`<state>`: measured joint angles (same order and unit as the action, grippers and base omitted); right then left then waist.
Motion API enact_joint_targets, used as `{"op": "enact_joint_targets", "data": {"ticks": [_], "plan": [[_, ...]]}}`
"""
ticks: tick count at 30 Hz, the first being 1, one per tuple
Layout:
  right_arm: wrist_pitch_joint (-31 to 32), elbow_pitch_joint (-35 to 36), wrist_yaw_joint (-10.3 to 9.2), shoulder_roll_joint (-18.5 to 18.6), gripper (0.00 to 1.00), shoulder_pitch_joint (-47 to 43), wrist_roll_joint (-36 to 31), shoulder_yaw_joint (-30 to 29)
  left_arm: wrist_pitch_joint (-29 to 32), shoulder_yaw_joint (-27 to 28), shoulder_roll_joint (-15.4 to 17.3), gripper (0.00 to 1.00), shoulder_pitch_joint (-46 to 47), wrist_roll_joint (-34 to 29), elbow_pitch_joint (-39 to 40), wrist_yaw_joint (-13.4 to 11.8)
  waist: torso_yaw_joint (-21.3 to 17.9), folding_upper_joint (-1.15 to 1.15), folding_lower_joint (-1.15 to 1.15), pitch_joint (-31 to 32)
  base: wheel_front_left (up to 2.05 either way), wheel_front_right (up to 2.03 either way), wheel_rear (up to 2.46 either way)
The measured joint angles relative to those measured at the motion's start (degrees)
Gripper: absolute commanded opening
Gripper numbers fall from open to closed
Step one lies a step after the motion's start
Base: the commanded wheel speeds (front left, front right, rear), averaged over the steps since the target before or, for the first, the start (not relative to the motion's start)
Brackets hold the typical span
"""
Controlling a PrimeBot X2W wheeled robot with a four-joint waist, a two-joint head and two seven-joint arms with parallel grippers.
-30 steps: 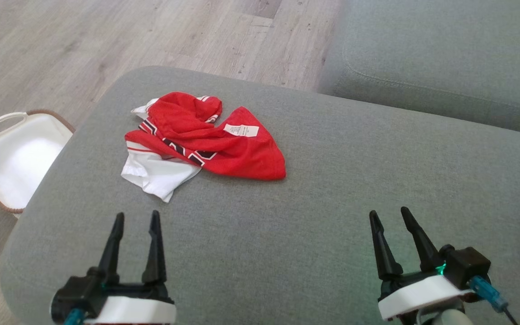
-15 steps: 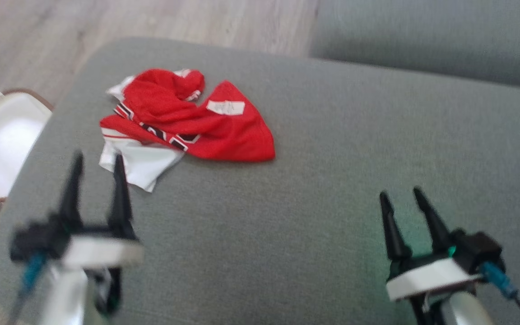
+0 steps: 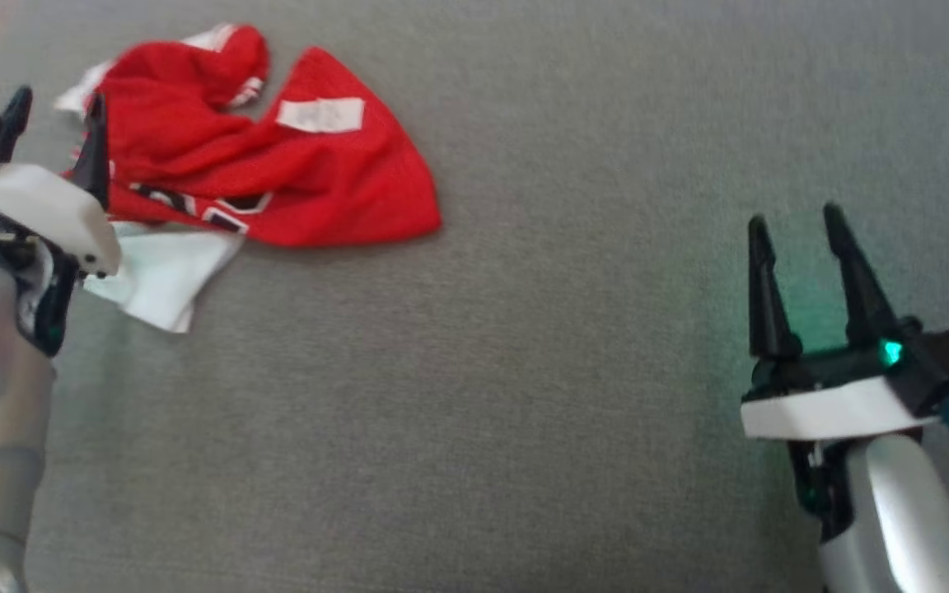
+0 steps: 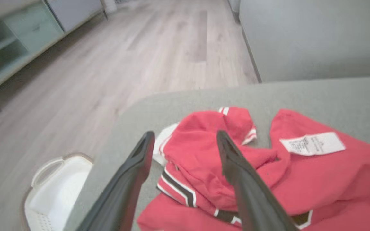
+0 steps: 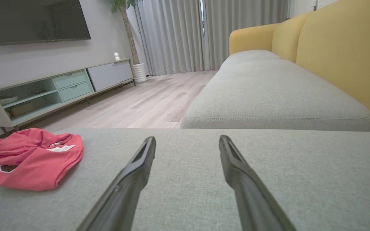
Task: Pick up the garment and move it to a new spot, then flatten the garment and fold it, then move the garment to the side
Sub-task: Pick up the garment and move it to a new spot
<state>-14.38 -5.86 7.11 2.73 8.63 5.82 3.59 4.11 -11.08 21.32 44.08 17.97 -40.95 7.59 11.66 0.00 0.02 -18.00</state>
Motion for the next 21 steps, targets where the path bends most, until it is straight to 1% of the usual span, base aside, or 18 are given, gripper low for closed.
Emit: {"op": "enact_joint_targets", "data": {"ticks": [3,5,9,13,14,15,16,19,21], "plan": [[-0.01,1.51,0.0,0.0,1.0,1.35,-0.46,-0.4,6.44,-3.12,0.74,1.0,2.41,4.16,-4.95,0.0,-1.37,0.0,0.0,-2.58,0.0,0.0,0.0],[-0.01,1.82,0.0,0.01,1.0,1.61,-0.88,-0.51,9.07,-5.75,1.27,1.0,3.25,6.21,-6.88,0.0,-2.29,0.0,0.0,-4.0,0.0,0.0,0.0],[-0.01,2.36,0.0,0.01,1.0,1.61,-1.02,-0.64,12.11,-8.06,1.82,1.0,4.64,11.69,-9.35,0.0,-3.91,0.0,-0.01,-6.07,0.0,0.0,0.0],[-0.01,2.75,0.0,0.01,1.0,1.65,-1.3,-0.68,14.44,-9.94,2.25,1.0,6.58,15.39,-11.65,0.0,-4.87,0.0,-0.02,-7.19,0.0,0.0,0.0],[-0.01,2.81,0.0,0.01,1.0,1.66,-1.3,-0.68,15.06,-10.44,2.27,0.87,6.83,16.55,-11.9,0.0,-5.0,0.0,-0.02,-7.26,0.0,0.0,0.0],[-0.01,2.83,0.0,0.02,1.0,1.66,-1.3,-0.69,15.12,-11.32,2.36,0.12,7.01,17.68,-11.8,-0.01,-5.09,0.0,-0.02,-7.27,0.0,0.0,0.0],[-0.01,2.88,0.0,0.02,1.0,1.68,-1.3,-0.68,14.83,-12.09,2.5,0.0,7.02,18.46,-11.5,-0.01,-5.14,0.0,-0.02,-7.24,0.0,0.0,0.0],[-0.01,3.01,0.0,0.02,1.0,1.9,-1.3,-0.74,10.9,-14.9,3.42,0.0,7.0,18.83,-10.84,0.0,-5.16,0.0,-0.02,-6.93,0.0,0.0,0.0],[-0.01,2.97,0.0,0.02,1.0,2.25,-1.29,-0.69,6.61,-15.3,3.78,0.0,6.98,18.84,-10.78,0.0,-5.11,0.0,-0.02,-6.39,0.0,0.0,0.0]]}}
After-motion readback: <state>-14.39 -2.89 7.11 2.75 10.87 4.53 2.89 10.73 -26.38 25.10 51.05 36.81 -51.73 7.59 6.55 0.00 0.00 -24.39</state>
